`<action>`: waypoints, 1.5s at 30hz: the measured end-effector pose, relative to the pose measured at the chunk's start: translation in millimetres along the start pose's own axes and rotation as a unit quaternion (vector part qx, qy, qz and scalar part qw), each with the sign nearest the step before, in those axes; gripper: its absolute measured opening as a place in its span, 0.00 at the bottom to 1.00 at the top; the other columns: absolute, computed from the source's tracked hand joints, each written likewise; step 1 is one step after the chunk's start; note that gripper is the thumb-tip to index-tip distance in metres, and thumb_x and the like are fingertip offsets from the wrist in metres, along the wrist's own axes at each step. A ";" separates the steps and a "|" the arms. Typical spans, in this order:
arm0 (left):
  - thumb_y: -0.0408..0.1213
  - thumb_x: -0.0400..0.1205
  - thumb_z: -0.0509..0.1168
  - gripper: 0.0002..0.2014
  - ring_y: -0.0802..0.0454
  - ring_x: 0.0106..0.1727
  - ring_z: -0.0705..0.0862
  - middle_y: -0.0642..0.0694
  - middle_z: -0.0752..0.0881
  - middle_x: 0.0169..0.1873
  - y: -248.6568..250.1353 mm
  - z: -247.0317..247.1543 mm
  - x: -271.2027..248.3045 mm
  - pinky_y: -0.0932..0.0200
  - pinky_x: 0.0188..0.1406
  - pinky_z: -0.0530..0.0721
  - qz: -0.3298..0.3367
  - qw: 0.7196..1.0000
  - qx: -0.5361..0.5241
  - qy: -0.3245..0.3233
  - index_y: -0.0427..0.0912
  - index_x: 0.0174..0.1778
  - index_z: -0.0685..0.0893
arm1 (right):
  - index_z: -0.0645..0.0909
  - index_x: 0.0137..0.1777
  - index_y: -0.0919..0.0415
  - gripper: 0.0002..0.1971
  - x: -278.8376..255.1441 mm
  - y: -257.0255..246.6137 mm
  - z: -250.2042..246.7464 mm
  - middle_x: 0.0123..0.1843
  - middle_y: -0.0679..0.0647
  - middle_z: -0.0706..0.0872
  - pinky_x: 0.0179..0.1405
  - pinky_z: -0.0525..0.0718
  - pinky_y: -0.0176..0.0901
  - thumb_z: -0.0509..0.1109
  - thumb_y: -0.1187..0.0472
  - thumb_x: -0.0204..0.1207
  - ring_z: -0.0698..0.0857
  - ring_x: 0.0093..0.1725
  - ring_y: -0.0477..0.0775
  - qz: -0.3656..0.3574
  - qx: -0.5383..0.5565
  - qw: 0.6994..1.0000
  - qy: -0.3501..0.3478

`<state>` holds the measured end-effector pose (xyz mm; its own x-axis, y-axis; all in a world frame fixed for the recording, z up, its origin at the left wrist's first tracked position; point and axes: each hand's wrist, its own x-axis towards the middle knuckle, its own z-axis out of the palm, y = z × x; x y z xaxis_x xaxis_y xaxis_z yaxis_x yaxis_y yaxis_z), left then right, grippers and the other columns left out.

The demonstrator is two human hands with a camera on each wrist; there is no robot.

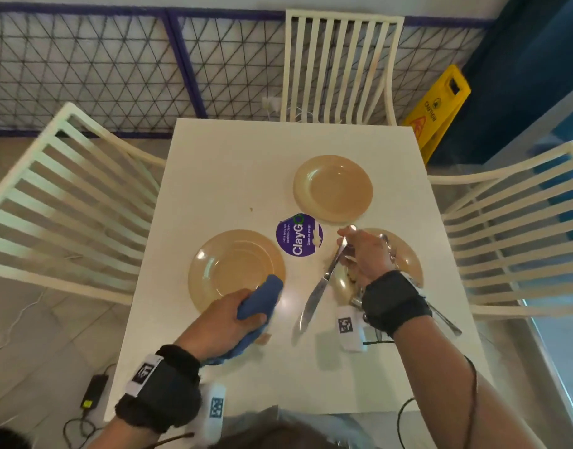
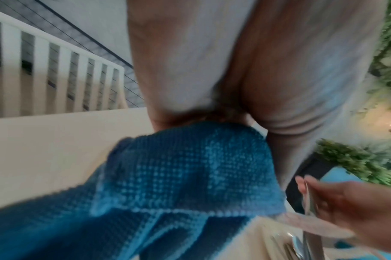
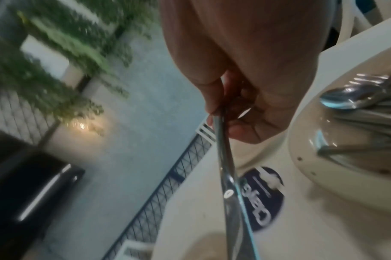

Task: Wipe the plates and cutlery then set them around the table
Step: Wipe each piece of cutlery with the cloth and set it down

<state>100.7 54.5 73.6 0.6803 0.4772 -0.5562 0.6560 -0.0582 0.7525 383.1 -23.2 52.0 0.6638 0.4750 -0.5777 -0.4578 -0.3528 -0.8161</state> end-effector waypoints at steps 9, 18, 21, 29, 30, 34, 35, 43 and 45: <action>0.46 0.86 0.68 0.07 0.63 0.48 0.89 0.57 0.91 0.47 -33.8 -33.6 -10.8 0.56 0.53 0.85 -0.030 0.997 -0.026 0.071 0.57 0.59 0.83 | 0.86 0.32 0.56 0.15 40.0 93.8 46.4 0.34 0.57 0.89 0.50 0.91 0.58 0.73 0.55 0.80 0.90 0.43 0.65 0.036 -0.238 0.970 -0.019; 0.45 0.85 0.69 0.06 0.58 0.33 0.88 0.53 0.91 0.41 -38.0 -38.4 -12.6 0.53 0.37 0.84 -0.023 0.994 -0.062 0.082 0.54 0.57 0.83 | 0.86 0.38 0.63 0.11 58.4 102.2 68.9 0.32 0.54 0.84 0.34 0.79 0.39 0.81 0.56 0.70 0.80 0.32 0.53 0.029 -0.363 0.930 0.046; 0.47 0.85 0.70 0.07 0.55 0.35 0.89 0.51 0.91 0.42 -36.3 -39.5 -10.6 0.48 0.41 0.87 -0.019 0.994 -0.069 0.085 0.55 0.57 0.83 | 0.84 0.44 0.62 0.10 59.9 101.6 68.3 0.39 0.55 0.84 0.37 0.79 0.38 0.80 0.57 0.71 0.81 0.38 0.54 0.022 -0.365 0.930 0.043; 0.51 0.84 0.69 0.11 0.48 0.51 0.92 0.53 0.91 0.54 -27.1 -31.4 -5.3 0.36 0.57 0.89 0.002 0.992 -0.103 0.076 0.60 0.62 0.82 | 0.89 0.39 0.53 0.05 41.7 75.3 13.5 0.38 0.51 0.91 0.44 0.90 0.47 0.75 0.54 0.74 0.91 0.40 0.56 -0.047 -0.373 0.923 0.075; 0.50 0.85 0.69 0.11 0.49 0.52 0.92 0.53 0.91 0.54 -26.2 -29.1 -4.3 0.36 0.57 0.89 0.005 0.991 -0.106 0.078 0.59 0.62 0.82 | 0.89 0.38 0.52 0.07 36.8 72.9 -1.3 0.36 0.50 0.90 0.41 0.88 0.44 0.72 0.54 0.76 0.90 0.39 0.56 -0.053 -0.380 0.919 0.094; 0.49 0.85 0.69 0.10 0.50 0.52 0.92 0.52 0.92 0.53 -14.7 -14.8 0.4 0.35 0.57 0.89 0.019 0.991 -0.111 0.075 0.58 0.62 0.83 | 0.88 0.40 0.55 0.11 9.8 64.3 -65.3 0.37 0.54 0.88 0.40 0.84 0.45 0.65 0.59 0.78 0.87 0.40 0.60 -0.042 -0.419 0.891 0.171; 0.48 0.85 0.69 0.10 0.50 0.51 0.92 0.52 0.92 0.53 -10.8 -10.2 1.4 0.35 0.57 0.89 0.023 0.991 -0.110 0.072 0.58 0.61 0.83 | 0.88 0.40 0.57 0.12 7.1 64.0 -77.7 0.37 0.55 0.88 0.38 0.82 0.44 0.63 0.62 0.78 0.87 0.40 0.62 -0.040 -0.424 0.886 0.183; 0.46 0.86 0.68 0.09 0.43 0.50 0.93 0.48 0.92 0.53 16.5 25.0 6.1 0.29 0.53 0.89 0.031 0.989 -0.133 0.063 0.60 0.62 0.82 | 0.78 0.34 0.53 0.11 32.2 91.0 -116.5 0.44 0.57 0.90 0.46 0.87 0.50 0.67 0.59 0.80 0.87 0.41 0.59 0.029 -0.480 0.865 0.140; 0.47 0.86 0.67 0.10 0.45 0.54 0.93 0.50 0.91 0.55 26.2 34.6 6.5 0.32 0.57 0.89 0.046 0.987 -0.138 0.071 0.60 0.63 0.82 | 0.79 0.35 0.55 0.12 38.9 94.0 -118.0 0.47 0.59 0.90 0.51 0.89 0.54 0.68 0.61 0.81 0.88 0.44 0.60 0.025 -0.469 0.873 0.132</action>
<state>133.6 25.8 77.5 0.6677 0.5998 -0.4409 0.4659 0.1252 0.8759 435.7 -133.0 -45.2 0.8266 0.2822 -0.4869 0.1140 -0.9312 -0.3462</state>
